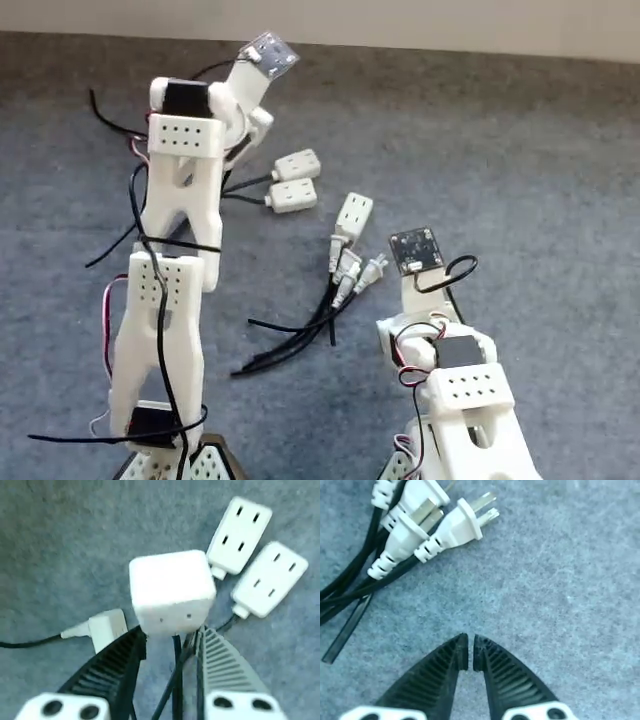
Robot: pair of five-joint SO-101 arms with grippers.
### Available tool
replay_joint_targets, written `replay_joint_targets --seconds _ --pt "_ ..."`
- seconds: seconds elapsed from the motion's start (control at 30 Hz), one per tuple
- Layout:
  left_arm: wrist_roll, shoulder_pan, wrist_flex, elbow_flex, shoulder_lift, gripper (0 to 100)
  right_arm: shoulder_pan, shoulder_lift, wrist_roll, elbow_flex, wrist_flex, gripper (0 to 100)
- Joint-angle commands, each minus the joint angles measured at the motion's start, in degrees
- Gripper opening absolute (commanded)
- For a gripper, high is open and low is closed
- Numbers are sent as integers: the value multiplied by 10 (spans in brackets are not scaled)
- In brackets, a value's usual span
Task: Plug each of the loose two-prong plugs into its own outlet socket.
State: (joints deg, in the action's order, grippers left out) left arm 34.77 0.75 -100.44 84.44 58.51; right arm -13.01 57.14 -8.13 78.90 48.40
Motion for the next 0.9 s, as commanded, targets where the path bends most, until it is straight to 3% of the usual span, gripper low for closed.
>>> replay_joint_targets --seconds 0.0,0.23,0.4,0.67,0.87 --pt "23 15 -1 -31 -38 117 5 10 -4 -3 -7 33" --pt "23 14 -1 -37 -36 274 4 9 -4 -3 -7 33" --pt "22 -3 -4 -63 -36 280 4 9 -4 -3 -8 33" --pt "38 -98 0 -180 -36 280 4 10 -6 8 -20 33" --pt "92 -95 40 -211 -36 280 4 12 -7 17 -20 34"
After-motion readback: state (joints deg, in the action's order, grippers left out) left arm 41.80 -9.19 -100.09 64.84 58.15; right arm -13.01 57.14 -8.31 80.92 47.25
